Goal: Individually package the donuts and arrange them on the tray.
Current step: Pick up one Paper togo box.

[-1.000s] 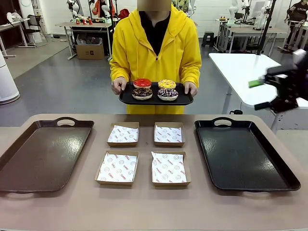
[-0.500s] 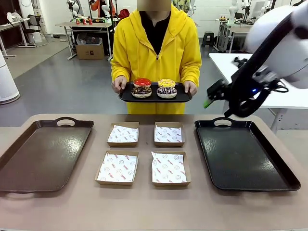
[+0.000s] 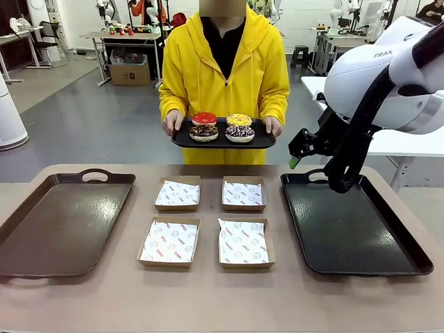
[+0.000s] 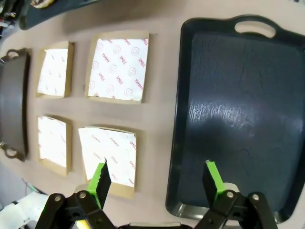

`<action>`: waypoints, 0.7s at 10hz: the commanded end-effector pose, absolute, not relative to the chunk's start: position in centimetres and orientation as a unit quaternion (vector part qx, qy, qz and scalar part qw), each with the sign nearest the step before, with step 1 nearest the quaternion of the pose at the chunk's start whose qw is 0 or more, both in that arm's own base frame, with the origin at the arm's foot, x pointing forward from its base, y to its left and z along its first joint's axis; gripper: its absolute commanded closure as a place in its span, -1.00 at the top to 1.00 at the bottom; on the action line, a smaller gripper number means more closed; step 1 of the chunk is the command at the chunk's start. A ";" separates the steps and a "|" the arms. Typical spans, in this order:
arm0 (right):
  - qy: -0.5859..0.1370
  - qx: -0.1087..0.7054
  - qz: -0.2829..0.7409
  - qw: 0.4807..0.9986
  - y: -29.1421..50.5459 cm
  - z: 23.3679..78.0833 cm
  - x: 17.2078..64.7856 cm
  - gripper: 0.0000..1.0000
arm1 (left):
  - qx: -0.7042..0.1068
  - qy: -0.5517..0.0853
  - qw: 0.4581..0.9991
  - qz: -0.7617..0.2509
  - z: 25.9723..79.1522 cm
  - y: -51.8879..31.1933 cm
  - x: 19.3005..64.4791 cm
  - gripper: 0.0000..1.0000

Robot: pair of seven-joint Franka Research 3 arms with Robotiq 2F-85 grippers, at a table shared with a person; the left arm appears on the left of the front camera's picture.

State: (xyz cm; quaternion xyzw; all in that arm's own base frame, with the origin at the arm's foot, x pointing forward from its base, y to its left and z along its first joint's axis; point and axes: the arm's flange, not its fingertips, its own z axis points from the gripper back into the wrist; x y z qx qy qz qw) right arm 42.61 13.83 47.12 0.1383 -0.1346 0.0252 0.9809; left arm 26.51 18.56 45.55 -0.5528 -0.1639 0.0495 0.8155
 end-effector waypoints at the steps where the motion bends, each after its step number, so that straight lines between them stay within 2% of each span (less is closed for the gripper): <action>1: -0.136 0.133 0.022 0.982 14.2 46.8 42.7 1.00 | -0.559 -0.171 0.810 0.045 45.6 18.7 26.4 1.00; 7: -0.136 0.133 0.022 0.982 14.2 46.8 42.7 1.00 | -0.559 -0.171 0.810 0.045 45.6 18.7 26.4 1.00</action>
